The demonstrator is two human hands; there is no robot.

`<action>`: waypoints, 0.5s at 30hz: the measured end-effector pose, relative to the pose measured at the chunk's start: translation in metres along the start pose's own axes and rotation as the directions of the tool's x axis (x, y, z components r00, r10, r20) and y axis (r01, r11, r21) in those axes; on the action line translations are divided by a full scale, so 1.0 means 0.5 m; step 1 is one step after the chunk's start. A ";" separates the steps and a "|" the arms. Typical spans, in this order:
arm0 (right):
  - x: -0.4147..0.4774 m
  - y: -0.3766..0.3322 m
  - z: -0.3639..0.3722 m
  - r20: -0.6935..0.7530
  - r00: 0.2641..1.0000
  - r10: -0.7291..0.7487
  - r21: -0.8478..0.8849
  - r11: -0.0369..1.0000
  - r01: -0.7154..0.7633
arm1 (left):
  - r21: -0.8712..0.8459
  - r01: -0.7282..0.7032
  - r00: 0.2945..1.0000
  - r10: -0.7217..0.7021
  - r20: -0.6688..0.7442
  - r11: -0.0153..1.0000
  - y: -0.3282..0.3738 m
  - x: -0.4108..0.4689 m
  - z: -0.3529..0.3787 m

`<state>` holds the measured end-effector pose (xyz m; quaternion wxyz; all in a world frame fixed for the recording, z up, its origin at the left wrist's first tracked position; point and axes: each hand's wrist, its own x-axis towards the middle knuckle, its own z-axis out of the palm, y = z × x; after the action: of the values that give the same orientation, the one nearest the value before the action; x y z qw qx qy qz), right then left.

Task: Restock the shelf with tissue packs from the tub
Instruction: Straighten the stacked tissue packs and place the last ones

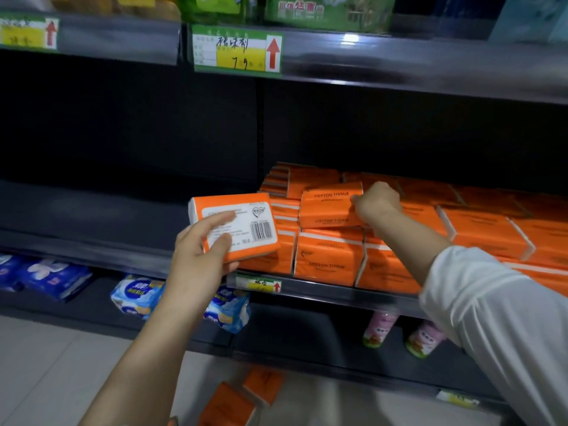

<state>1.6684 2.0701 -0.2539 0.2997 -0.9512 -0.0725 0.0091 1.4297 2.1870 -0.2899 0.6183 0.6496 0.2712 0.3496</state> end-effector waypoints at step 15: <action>-0.248 -0.012 -0.041 0.568 0.705 -0.425 0.712 0.684 -0.160 | 0.498 -0.480 0.877 0.394 0.275 0.722 0.022 -0.065 0.037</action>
<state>1.5461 2.0455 -0.2368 0.5948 -0.6703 -0.2452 0.3698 1.4239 2.1492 -0.2828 0.3223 0.8694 0.1518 0.3424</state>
